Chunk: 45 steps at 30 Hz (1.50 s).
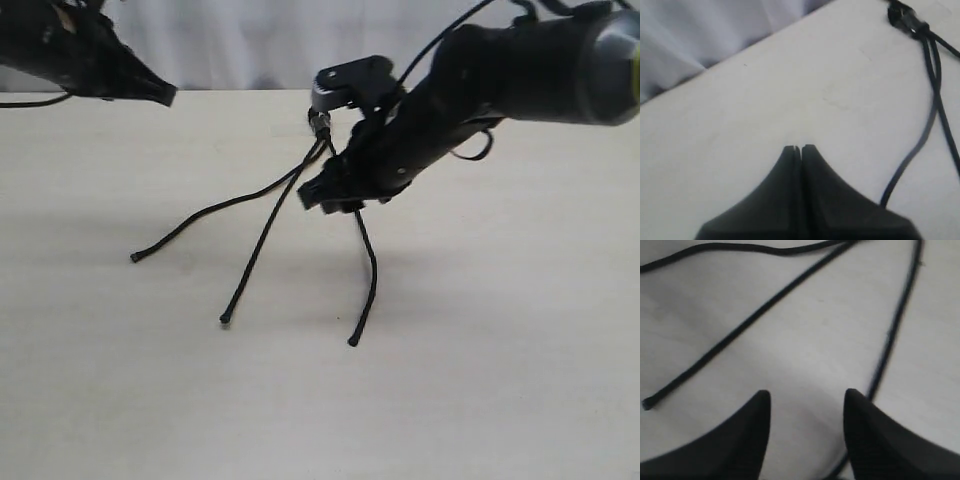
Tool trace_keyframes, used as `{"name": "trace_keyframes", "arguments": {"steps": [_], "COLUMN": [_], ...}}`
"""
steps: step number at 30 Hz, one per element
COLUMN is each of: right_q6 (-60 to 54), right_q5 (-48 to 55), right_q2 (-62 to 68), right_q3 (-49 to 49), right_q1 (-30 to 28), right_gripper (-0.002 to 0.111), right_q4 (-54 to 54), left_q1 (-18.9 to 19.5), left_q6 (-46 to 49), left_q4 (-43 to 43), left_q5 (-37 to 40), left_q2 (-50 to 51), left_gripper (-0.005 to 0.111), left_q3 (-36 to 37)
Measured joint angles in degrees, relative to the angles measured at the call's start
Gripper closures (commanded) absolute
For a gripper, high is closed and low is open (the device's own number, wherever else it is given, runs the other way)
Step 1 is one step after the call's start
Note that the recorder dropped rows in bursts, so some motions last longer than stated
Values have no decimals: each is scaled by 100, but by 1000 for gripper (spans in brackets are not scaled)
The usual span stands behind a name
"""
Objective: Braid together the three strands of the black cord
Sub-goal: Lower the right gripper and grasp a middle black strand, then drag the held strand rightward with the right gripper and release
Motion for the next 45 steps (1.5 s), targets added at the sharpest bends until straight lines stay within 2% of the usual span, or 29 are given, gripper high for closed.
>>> {"name": "trace_keyframes", "arguments": {"steps": [4,7,13,17,18,19,23,28,33,39,45], "right_q6": [11,142,1661,1846,1857,1835,1654,1651,1675,1688,1710], "right_q5": [146,660,2000,2320,2386,2468,2953,3259,3274,3008,2432], "right_q2": [456,1066,2539,2891,2918,2930,2842,2226,1564,1570,1651], "right_q3": [-429,-1087,-2932,-3279,-3305,-3332,-3343,-3318,-3194,-2528,-1704], "right_q1": [636,1092,1471,1495,1495,1495,1471,1120,344,-441,-641], "right_gripper": [51,51,53,83,98,104,104,104,104,104,104], "right_q4": [11,45,-823,-1045,-1158,-1300,-1552,-1949,-2178,-2219,-1938], "left_q1": [249,210,79,79,79,79,79,79,69,69,69], "left_q6": [-11,-23,-23,-23,-23,-23,-23,-23,-23,-23,-23], "left_q4": [-89,-212,-256,-256,-256,-256,-256,-256,-256,-284,-305], "left_q5": [-319,-405,-417,-417,-417,-417,-417,-417,-417,-417,-417], "left_q2": [-727,-1302,-1726,-1726,-1726,-1726,-1726,-1726,-1726,-1726,-1726], "left_gripper": [107,107,107,107,107,107,107,107,107,107,107], "left_q3": [479,692,867,867,867,867,867,867,867,867,867]}}
